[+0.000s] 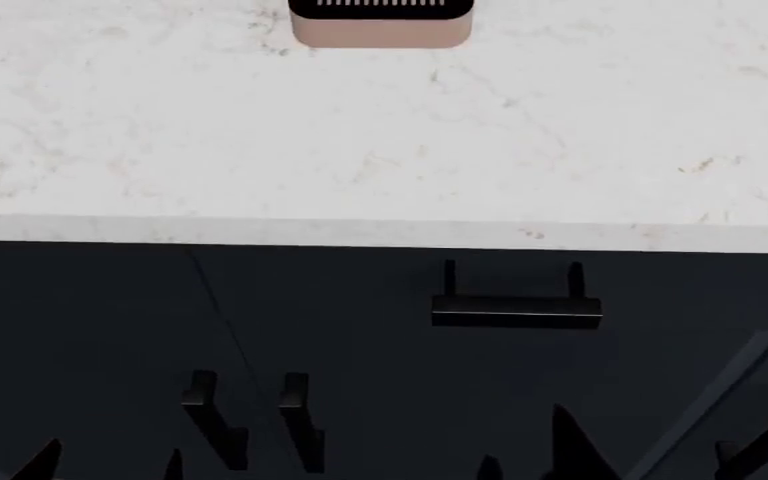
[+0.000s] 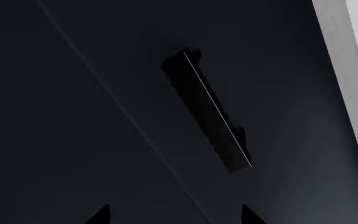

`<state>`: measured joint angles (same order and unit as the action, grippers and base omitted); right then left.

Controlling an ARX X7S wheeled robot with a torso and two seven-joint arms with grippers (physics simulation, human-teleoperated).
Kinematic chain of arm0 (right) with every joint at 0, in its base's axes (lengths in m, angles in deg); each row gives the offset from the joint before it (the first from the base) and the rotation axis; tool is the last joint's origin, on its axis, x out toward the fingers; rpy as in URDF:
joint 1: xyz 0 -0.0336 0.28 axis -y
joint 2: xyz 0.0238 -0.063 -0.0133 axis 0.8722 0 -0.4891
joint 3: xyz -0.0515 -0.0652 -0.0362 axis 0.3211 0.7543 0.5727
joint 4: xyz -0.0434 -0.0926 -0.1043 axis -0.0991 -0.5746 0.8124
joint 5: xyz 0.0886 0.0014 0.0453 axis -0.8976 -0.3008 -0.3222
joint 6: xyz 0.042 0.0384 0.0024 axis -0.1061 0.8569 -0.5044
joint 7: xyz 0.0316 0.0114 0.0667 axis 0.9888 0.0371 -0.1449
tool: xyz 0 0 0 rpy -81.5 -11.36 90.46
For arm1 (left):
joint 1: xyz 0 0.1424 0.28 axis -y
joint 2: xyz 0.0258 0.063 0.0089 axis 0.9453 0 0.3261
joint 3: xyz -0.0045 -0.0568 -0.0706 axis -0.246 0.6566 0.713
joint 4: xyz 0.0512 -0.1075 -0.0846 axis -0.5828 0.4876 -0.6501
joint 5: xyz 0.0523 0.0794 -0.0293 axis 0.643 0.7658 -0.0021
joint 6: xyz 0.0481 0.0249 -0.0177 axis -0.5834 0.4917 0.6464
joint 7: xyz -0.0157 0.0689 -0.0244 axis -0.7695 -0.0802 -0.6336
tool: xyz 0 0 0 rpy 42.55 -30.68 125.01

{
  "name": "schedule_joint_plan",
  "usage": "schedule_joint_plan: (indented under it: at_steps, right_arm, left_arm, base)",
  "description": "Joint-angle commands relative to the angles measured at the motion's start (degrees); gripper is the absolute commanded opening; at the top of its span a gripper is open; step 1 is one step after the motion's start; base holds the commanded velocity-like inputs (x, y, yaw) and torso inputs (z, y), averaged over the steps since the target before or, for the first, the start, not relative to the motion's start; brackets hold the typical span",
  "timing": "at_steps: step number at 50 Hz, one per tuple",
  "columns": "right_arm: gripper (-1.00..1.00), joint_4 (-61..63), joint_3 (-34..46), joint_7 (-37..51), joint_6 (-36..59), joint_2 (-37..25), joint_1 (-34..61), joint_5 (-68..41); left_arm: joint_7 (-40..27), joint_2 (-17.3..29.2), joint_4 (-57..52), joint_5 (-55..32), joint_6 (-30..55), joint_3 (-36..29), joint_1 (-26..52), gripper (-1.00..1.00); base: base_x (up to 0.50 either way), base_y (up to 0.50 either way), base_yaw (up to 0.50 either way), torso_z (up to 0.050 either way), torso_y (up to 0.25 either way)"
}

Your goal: Open the right drawer.

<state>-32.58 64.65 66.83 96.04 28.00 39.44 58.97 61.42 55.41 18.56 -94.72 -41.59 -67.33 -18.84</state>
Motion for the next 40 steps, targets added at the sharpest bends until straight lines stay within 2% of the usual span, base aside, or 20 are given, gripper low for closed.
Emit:
schedule_joint_plan:
  at_steps: [1,9,11,18,23,25,32,40]
  right_arm:
    - [1.00,-2.45,4.20,-1.07,2.65,-1.49,2.31,5.55]
    - [1.00,-1.32,6.29,-2.98,5.86,-1.94,2.73,9.03]
    - [1.00,-1.49,4.70,-1.71,3.84,-1.96,2.15,6.74]
    - [1.00,-3.70,11.86,-6.02,9.66,-2.98,4.76,16.60]
    - [1.00,-3.36,11.91,-6.41,9.50,-2.96,5.36,16.67]
    - [1.00,-5.16,14.91,-8.53,12.23,-3.24,6.70,21.40]
    - [1.00,-6.66,16.46,-9.69,14.24,-2.85,8.46,24.89]
    - [1.00,-7.96,15.60,-8.31,12.44,-2.81,10.24,23.78]
  left_arm:
    - [-0.38,0.21,0.06,0.12,-0.08,-0.28,0.06,1.00]
    - [-0.54,0.23,0.62,0.22,-0.52,-0.46,0.22,1.00]
    - [-0.62,0.28,0.49,0.22,-0.50,-0.51,0.14,1.00]
    - [-0.94,0.51,-0.17,0.17,-0.10,-0.67,-0.03,1.00]
    - [-1.06,0.67,-0.61,0.33,0.18,-1.00,-0.04,1.00]
    - [-1.00,0.64,-0.15,0.14,-0.05,-0.92,0.08,1.00]
    - [-0.93,0.71,0.25,0.03,-0.39,-1.12,0.11,1.00]
    - [-0.99,0.73,0.91,-0.02,-0.77,-1.24,0.32,1.00]
  base:
    - [0.00,0.00,0.00,0.000,0.000]
    - [0.00,0.00,0.00,0.000,0.000]
    - [0.00,0.00,0.00,0.000,0.000]
    - [0.00,0.00,0.00,0.000,0.000]
    - [0.00,0.00,0.00,0.000,0.000]
    - [0.00,0.00,0.00,0.000,0.000]
    - [0.00,0.00,0.00,0.000,0.000]
    - [0.00,0.00,0.00,0.000,0.000]
